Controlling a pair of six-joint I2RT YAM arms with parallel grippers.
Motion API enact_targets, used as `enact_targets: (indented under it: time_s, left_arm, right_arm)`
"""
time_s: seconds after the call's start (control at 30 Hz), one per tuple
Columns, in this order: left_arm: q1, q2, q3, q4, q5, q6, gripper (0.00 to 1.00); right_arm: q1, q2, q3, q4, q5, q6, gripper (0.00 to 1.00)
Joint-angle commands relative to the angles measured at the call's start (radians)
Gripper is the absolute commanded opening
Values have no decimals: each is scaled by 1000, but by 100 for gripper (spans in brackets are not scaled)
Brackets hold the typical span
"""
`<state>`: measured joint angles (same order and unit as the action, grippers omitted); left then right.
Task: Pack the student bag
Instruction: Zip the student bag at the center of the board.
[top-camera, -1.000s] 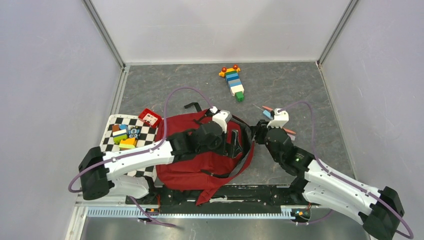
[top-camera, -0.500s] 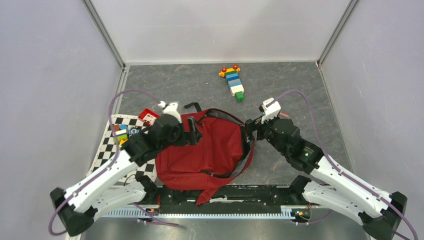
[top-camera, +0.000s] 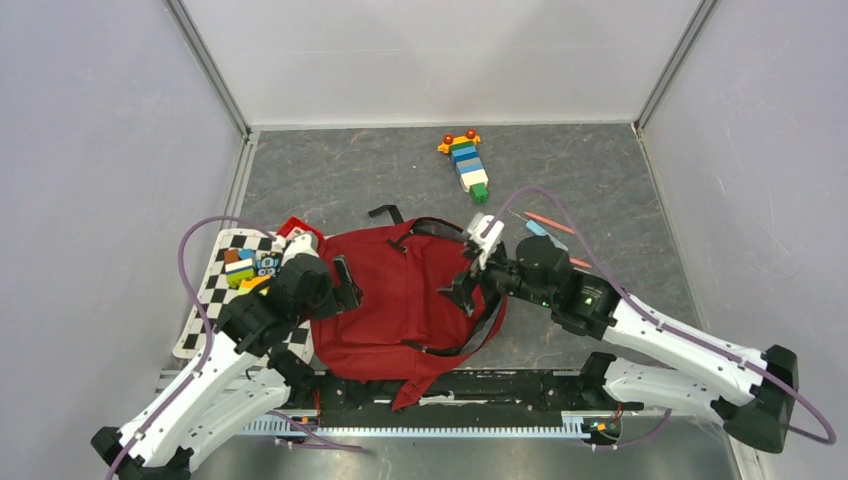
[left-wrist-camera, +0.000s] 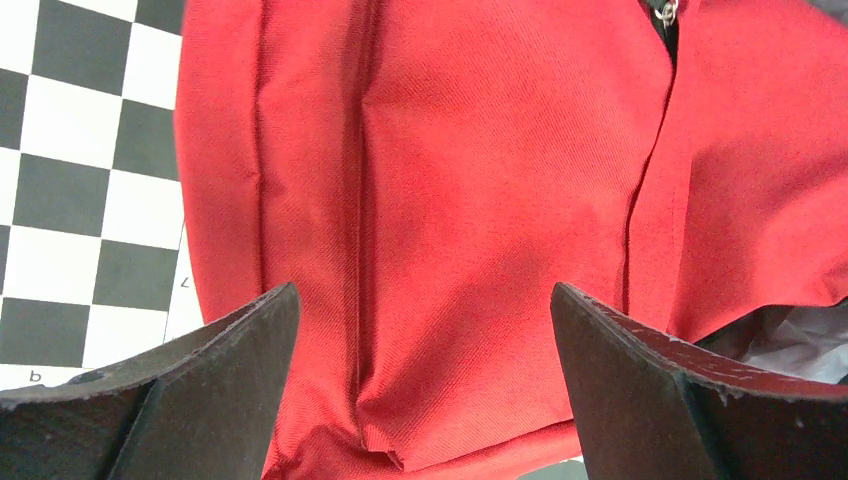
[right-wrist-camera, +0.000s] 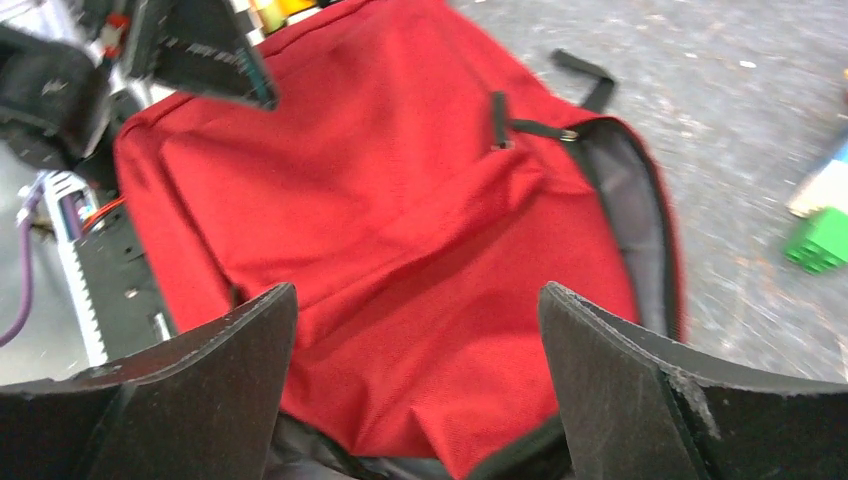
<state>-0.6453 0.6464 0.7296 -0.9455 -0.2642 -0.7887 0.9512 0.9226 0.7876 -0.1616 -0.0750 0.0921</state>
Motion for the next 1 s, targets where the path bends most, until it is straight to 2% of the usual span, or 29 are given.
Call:
enact_targets:
  time_s: [0.0, 0.3, 0.47, 0.6, 0.67, 0.83, 0.97]
  left_arm:
    - [6, -48, -15, -61, -72, -141, 100]
    - [6, -24, -32, -115, -93, -221, 100]
    - [6, 14, -33, -108, -80, -214, 100]
    - [6, 17, -60, -46, -60, -193, 99]
    - [6, -2, -83, 1, -36, -194, 95]
    - [5, -64, -127, 56, -9, -217, 71]
    - [6, -81, -138, 57, -2, -208, 62]
  right_arm:
    - [88, 62, 46, 89, -19, -32, 93]
    - [206, 129, 26, 72, -26, -61, 92]
    - [294, 171, 33, 52, 5, -48, 85]
    - [403, 231, 30, 81, 124, -6, 79]
    - [440, 275, 50, 74, 167, 17, 73]
    - [522, 396, 157, 13, 287, 41, 65]
    - [540, 475, 231, -47, 369, 99, 57]
